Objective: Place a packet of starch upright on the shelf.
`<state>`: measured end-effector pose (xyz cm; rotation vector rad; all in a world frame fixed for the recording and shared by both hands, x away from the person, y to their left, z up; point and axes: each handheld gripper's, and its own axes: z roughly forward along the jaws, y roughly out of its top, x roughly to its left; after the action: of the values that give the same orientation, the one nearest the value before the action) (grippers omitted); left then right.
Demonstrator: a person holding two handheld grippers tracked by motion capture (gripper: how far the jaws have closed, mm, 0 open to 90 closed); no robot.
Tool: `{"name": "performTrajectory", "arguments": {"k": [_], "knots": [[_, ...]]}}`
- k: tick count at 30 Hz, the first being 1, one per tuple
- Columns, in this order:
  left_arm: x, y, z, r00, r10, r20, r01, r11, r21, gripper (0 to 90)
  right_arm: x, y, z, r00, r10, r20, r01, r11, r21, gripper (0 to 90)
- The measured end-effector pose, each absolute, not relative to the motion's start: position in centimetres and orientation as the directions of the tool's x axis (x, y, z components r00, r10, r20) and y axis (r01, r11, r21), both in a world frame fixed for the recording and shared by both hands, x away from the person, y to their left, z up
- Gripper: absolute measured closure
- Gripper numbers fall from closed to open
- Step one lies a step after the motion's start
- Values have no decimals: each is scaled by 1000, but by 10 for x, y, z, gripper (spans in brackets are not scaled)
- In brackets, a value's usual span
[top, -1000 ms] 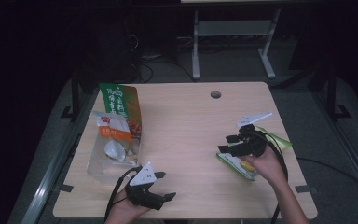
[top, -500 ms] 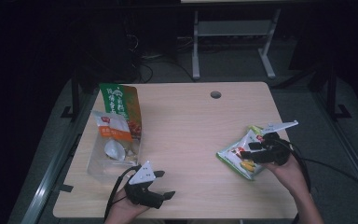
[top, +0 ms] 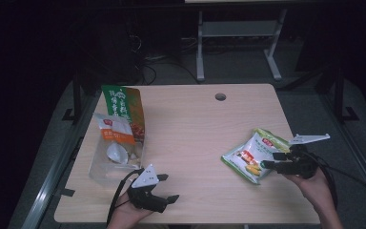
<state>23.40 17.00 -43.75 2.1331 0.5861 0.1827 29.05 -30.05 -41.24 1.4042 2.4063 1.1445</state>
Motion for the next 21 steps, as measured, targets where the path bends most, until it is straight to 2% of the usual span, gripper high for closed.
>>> {"name": "performTrajectory", "arguments": {"k": [15,21], "knots": [[235,168,-439,877,473,-89,347,-494,797,217,281,-330,-433,-437,856,274,757,186,626,323],[235,166,-440,880,468,-84,343,-503,794,219,288,-339,-443,-406,867,290,770,154,619,305]]}}
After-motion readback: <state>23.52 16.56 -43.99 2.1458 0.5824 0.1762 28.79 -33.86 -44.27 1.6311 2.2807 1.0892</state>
